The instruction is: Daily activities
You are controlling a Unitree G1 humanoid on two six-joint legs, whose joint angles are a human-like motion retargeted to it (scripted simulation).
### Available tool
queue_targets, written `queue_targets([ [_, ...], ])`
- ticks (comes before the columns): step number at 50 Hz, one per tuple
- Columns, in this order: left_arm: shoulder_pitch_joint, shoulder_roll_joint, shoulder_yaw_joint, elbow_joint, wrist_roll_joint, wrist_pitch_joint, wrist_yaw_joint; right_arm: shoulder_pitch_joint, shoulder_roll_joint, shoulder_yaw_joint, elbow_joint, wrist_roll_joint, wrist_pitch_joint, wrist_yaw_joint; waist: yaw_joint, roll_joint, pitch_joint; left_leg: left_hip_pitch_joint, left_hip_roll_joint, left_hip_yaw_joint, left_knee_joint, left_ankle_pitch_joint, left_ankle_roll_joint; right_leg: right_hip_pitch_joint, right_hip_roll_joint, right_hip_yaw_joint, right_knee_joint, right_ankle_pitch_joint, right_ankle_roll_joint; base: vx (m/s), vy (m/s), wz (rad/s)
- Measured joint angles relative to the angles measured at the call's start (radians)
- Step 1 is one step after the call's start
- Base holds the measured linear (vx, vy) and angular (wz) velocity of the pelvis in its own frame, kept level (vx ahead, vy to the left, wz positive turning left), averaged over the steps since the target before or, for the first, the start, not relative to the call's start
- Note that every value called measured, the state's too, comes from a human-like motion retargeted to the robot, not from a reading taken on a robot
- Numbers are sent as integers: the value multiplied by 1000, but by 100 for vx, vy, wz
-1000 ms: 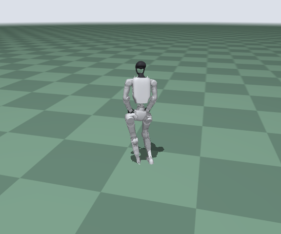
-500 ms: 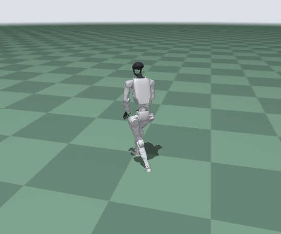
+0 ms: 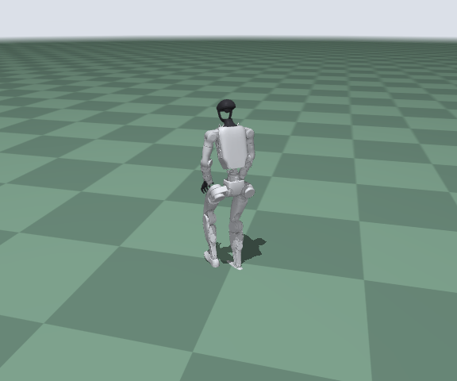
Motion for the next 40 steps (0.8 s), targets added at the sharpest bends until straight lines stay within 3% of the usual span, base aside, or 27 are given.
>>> queue_targets([
  [5, 19, -5, 5, -13, 20, -9, -4, 17, 2, -17, 15, -18, 10, -3, -36, -18, -22, -1, -111, -3, -312, 151, -63, 37, -18, 37, 52, -80, -4, 38, -4, -17],
  [10, 28, 0, 5, -15, 32, -12, -5, 22, 4, -26, 27, -28, 10, -6, -56, -43, -40, 8, -151, 40, -348, 233, -46, 40, -26, 84, 147, -162, 1, 40, -3, -28],
  [13, 26, 7, 5, -10, 34, -10, -1, 17, 7, -26, 36, -37, 9, -10, -68, -77, -38, 23, -172, 80, -331, 214, -10, 25, -48, 118, 237, -175, 43, 39, -4, -23],
  [16, 20, 15, 6, -3, 37, -9, 4, 5, 9, -20, 43, -53, 9, -9, -81, -116, -31, 44, -196, 117, -325, 178, 12, -14, -85, 110, 373, -131, 123, 37, -6, -27],
  [19, 11, 23, 11, 7, 48, -9, 6, -9, 11, -11, 44, -65, 8, -1, -95, -152, -27, 68, -210, 157, -325, 140, 26, -87, -165, 48, 554, -40, 198, 32, -8, -39],
  [24, -14, 37, 30, 29, 62, -7, 0, -33, 15, -2, 39, -61, 2, 13, -117, -177, -38, 111, -190, 219, -363, 90, 33, -264, -380, -100, 754, -18, 148, 29, -8, -50],
  [27, -23, 42, 54, 40, 52, -5, -6, -37, 21, -5, 42, -40, -7, 18, -133, -181, -54, 148, -168, 250, -407, 74, 25, -354, -483, -167, 716, -59, 95, 28, -9, -47],
  [30, -35, 61, 94, 44, 25, -11, -17, -41, 30, -10, 49, -12, -17, 27, -135, -164, -67, 203, -115, 273, -483, 72, 8, -401, -505, -241, 554, -64, 65, 28, -10, -66],
  [35, -26, 84, 141, 46, -6, -34, -24, -8, 46, -28, 65, 19, -27, 38, -123, -179, -107, 229, -51, 325, -479, 36, -9, -447, -512, -325, 282, 10, 94, 26, -11, -72],
  [37, -31, 110, 162, 52, -19, -47, -32, -4, 52, -36, 68, 30, -35, 53, -92, -164, -121, 243, 19, 348, -465, 7, -17, -398, -439, -379, 101, 93, 102, 26, -10, -109],
  [40, -19, 116, 183, 65, -23, -52, -27, 18, 55, -49, 73, 42, -44, 63, -82, -190, -145, 238, 51, 371, -376, -49, -12, -405, -441, -403, 88, 117, 116, 24, -10, -66],
])
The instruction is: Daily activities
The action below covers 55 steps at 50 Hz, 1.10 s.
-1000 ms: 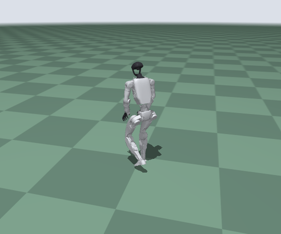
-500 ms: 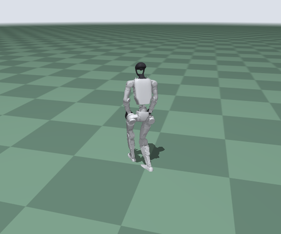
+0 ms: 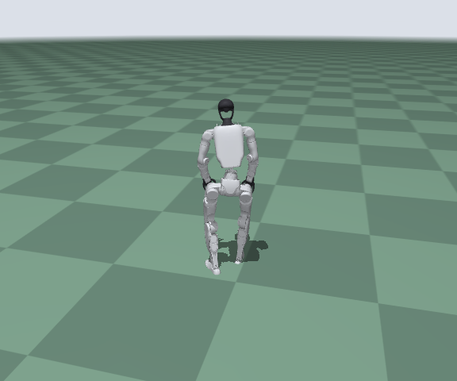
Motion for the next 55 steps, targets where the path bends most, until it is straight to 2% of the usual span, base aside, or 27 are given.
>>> queue_targets([
  [4, 25, 5, 35, 24, -11, -1, -1, 14, 2, -15, 7, 9, -13, 9, 19, -7, -11, 1, 85, 2, 164, -98, 5, 49, 64, -4, -13, -11, -13, 24, -8, -69],
  [7, 51, -6, 65, 43, -31, 0, -8, 16, -3, -22, 19, 12, -18, 11, 37, 12, -1, 1, 187, 4, 330, -142, -1, 109, 138, -3, -20, -40, -38, 23, -6, -74],
  [10, 78, -29, 91, 62, -61, 4, -23, 14, -17, -31, 40, 11, -16, 10, 57, 47, 18, 9, 315, -4, 524, -130, 1, 178, 221, 2, -35, -53, -65, 22, -4, -66],
  [13, 105, -55, 107, 78, -81, 9, -47, 12, -40, -43, 64, 2, -5, 2, 77, 90, 42, 21, 432, -31, 708, -93, 31, 252, 298, 16, -56, -60, -92, 22, -3, -57],
  [18, 153, -93, 107, 95, -71, 20, -94, 14, -84, -80, 94, -27, 16, -35, 127, 194, 99, 38, 515, -157, 887, -56, 33, 414, 435, 70, -141, -41, -127, 22, 0, -60],
  [25, 241, -102, 98, 97, -24, 17, -141, 36, -131, -138, 70, -58, 19, -92, 159, 256, 114, 27, 455, -247, 868, -54, 24, 539, 452, 150, -168, -66, -122, 21, 5, -29],
  [31, 297, -53, 119, 51, 6, 8, -142, 35, -156, -182, 32, -59, 16, -110, 178, 253, 94, -7, 356, -294, 651, -42, -5, 594, 387, 201, -202, -79, -93, 20, 9, -12],
  [36, 311, -3, 157, -23, 34, 4, -114, 7, -168, -229, 34, -32, 24, -127, 180, 243, 65, -8, 247, -345, 364, 22, -54, 613, 310, 219, -239, -78, -65, 18, 13, 6],
  [38, 311, 10, 172, -52, 42, 0, -96, 2, -167, -247, 43, -14, 30, -133, 177, 258, 57, -10, 230, -365, 314, 37, -68, 611, 296, 223, -223, -87, -59, 15, 17, 16],
  [40, 295, 37, 194, -104, 43, 4, -86, -26, -170, -272, 61, 17, 37, -130, 167, 232, 42, 21, 170, -348, 195, 80, -65, 609, 240, 223, -241, -89, -47, 17, 19, 34],
  [43, 276, 44, 220, -149, 41, 0, -53, -23, -160, -295, 82, 49, 50, -131, 161, 252, 35, 23, 156, -342, 213, 43, -53, 600, 220, 225, -189, -111, -40, 13, 22, 24],
  [47, 222, 56, 253, -222, 38, 3, -20, -24, -140, -313, 123, 88, 71, -117, 159, 243, 29, 43, 105, -314, 186, 12, -32, 582, 164, 229, -126, -132, -21, 14, 22, 26],
  [55, 106, 59, 284, -355, 37, 5, 11, 5, -78, -292, 190, 96, 106, -90, 160, 155, 45, 114, -53, -264, 74, 16, 0, 533, -5, 240, 50, -165, 43, 11, 17, 34],
])
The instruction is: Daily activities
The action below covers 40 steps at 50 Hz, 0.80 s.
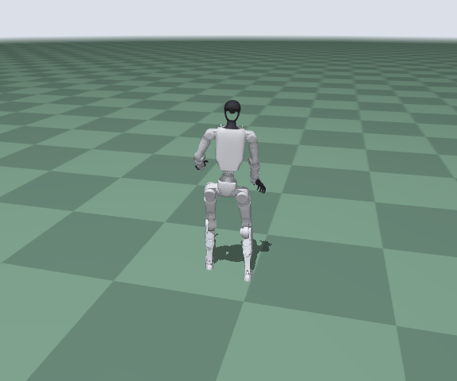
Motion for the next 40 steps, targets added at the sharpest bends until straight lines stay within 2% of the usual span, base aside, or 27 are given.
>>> queue_targets([
  [8, -36, 17, 43, -127, -5, -9, 18, 32, 37, 20, -22, -12, 11, -7, -6, -110, 34, 84, -158, 17, -147, 48, 25, -42, -172, 12, 143, 15, 69, 8, 11, 30],
  [12, -28, 52, 91, -201, -12, -5, 17, 33, 41, 24, -48, -18, 15, 1, -4, -155, 53, 162, -212, 11, -304, 114, 31, -40, -228, 6, 144, 48, 91, 7, 7, 12],
  [17, 1, 66, 134, -254, -21, -5, 30, 60, 38, 25, -70, -19, 16, 4, 1, -195, 74, 182, -259, 16, -313, 115, 37, -52, -294, 4, 198, 60, 113, 2, 3, 5],
  [20, 3, 90, 173, -289, -40, 3, 21, 50, 35, 25, -80, -21, 23, 19, 7, -184, 75, 211, -239, 11, -385, 139, 34, -41, -272, -23, 157, 95, 109, 6, 4, -7],
  [25, 20, 91, 203, -323, -52, 7, 33, 73, 32, 30, -88, -29, 29, 23, 8, -219, 91, 221, -278, 17, -379, 137, 39, -54, -328, -21, 205, 95, 118, 0, 0, 0],
  [27, 11, 104, 225, -338, -61, 12, 32, 60, 30, 30, -92, -33, 37, 30, 12, -197, 86, 236, -247, 14, -424, 152, 33, -42, -291, -45, 162, 120, 107, 3, 1, -5],
  [33, 19, 102, 246, -373, -59, 14, 56, 81, 31, 33, -101, -42, 45, 17, 6, -233, 98, 249, -284, 19, -429, 154, 36, -54, -345, -42, 203, 112, 112, 0, 0, 0],
  [35, -1, 114, 256, -379, -62, 17, 62, 65, 31, 29, -103, -43, 50, 14, 10, -203, 91, 260, -243, 17, -473, 166, 29, -37, -294, -69, 148, 137, 98, 3, 1, -7],
  [40, 1, 101, 243, -408, -56, 12, 75, 85, 33, 32, -110, -45, 57, -12, 1, -236, 102, 275, -284, 21, -472, 169, 33, -49, -347, -52, 197, 123, 105, 0, 0, 0],
])
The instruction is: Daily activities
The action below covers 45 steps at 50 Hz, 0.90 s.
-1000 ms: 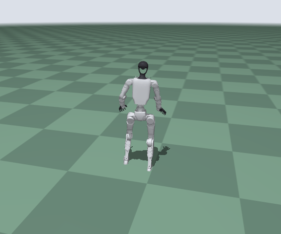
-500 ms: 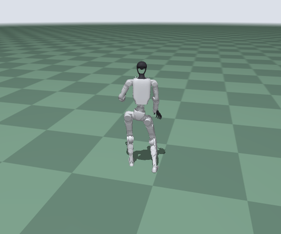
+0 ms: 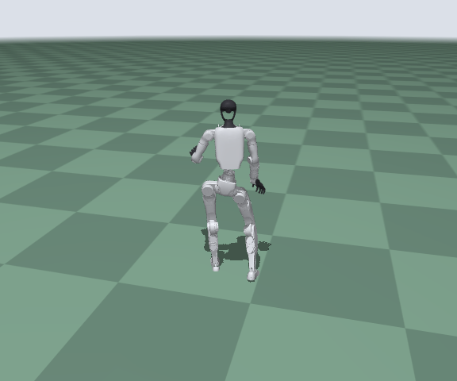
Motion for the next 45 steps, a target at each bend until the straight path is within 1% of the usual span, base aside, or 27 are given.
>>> queue_targets([
  [5, -9, -25, -58, -11, -9, -8, -27, -2, 4, 6, -6, -1, 7, -13, -14, -11, 3, 12, -12, 2, -18, 7, 3, -7, -15, 4, 16, 0, -4, 0, 0, 0],
  [7, -33, -35, -96, 5, -24, -14, -54, -18, 0, 2, -6, 2, 10, -9, -10, 28, -2, 16, 32, 5, -41, 10, -3, 7, 39, -18, -29, 23, -20, 0, 0, 0],
  [9, -21, -55, -138, 7, -26, -18, -79, -13, 2, 11, -8, 2, 11, -11, -20, 13, 5, 23, 13, 7, -35, 10, 0, 1, 14, -5, 0, 14, -18, 0, 0, 0],
  [15, -17, -99, -293, 26, -42, -31, -192, -21, 10, 42, -22, -5, 11, 0, -45, -3, 10, 35, -6, 15, -37, 9, 5, -13, -9, 12, 38, 6, -25, 0, 0, -3],
  [17, -42, -108, -353, 38, -53, -38, -242, -38, 6, 48, -34, -14, 10, 13, -42, 39, 4, 30, 42, 23, -44, 4, -1, -6, 47, -9, 0, 25, -42, 2, 1, -26],
  [20, -31, -129, -439, 23, -47, -48, -301, -34, 13, 77, -56, -32, 3, 19, -62, 21, 8, 40, 22, 33, -33, 0, 2, -18, 17, 6, 37, 14, -43, 0, 0, -12],
  [23, -36, -141, -514, 0, -52, -64, -367, -35, 22, 100, -91, -53, -4, 29, -82, 17, 1, 48, 22, 48, -33, -3, 1, -34, 12, 9, 51, 9, -48, 1, -1, -27],
  [25, -64, -139, -551, -20, -73, -73, -428, -44, 19, 105, -133, -69, -8, 47, -84, 70, -17, 39, 87, 67, -44, -11, -9, -38, 87, -19, 0, 29, -70, 4, -2, -51],
  [28, -62, -156, -608, -43, -80, -90, -472, -24, 23, 122, -167, -83, -22, 46, -110, 49, -24, 53, 72, 90, -35, -15, -10, -61, 66, -9, 25, 3, -71, 1, -4, -42],
  [31, -76, -160, -644, -48, -98, -98, -510, -4, 18, 127, -198, -93, -35, 47, -131, 45, -41, 62, 81, 116, -31, -23, -12, -76, 72, -18, 23, -16, -79, 3, -5, -56],
  [32, -84, -161, -649, -43, -109, -99, -520, -1, 13, 126, -208, -93, -38, 50, -134, 59, -47, 60, 102, 128, -23, -31, -14, -73, 94, -30, 2, -13, -87, 7, -6, -81],
  [33, -101, -161, -648, -31, -126, -99, -530, -2, 2, 121, -219, -92, -41, 57, -131, 100, -54, 49, 155, 143, -4, -49, -21, -55, 152, -58, -52, 4, -103, 6, -7, -84],
  [34, -102, -164, -650, -20, -134, -96, -532, 4, -3, 119, -222, -91, -42, 58, -134, 108, -55, 47, 171, 154, 14, -60, -22, -50, 166, -65, -62, 4, -110, 4, -8, -77],
  [37, -87, -176, -646, 34, -150, -80, -516, 24, -10, 113, -214, -83, -47, 57, -144, 92, -53, 48, 177, 178, 81, -92, -17, -44, 157, -58, -45, -21, -117, 1, -9, -59],
  [40, -68, -188, -615, 129, -173, -56, -479, 31, -16, 106, -192, -64, -50, 59, -146, 92, -41, 26, 213, 196, 201, -148, -9, -22, 177, -56, -50, -40, -132, 3, -9, -62],
  [41, -78, -203, -595, 195, -183, -55, -453, 17, -21, 108, -173, -54, -53, 59, -139, 153, -27, -25, 315, 193, 348, -221, -17, 21, 267, -82, -121, -16, -152, 4, -8, -75],
  [42, -78, -215, -576, 252, -192, -51, -429, 9, -25, 108, -157, -47, -54, 58, -133, 195, -14, -63, 390, 191, 468, -274, -22, 51, 331, -98, -164, -4, -168, 3, -8, -73],
  [45, -33, -233, -517, 383, -215, -14, -367, 19, -28, 107, -120, -45, -49, 43, -113, 214, 19, -114, 474, 179, 686, -307, -15, 75, 380, -89, -143, -29, -191, 1, -9, -55],
])
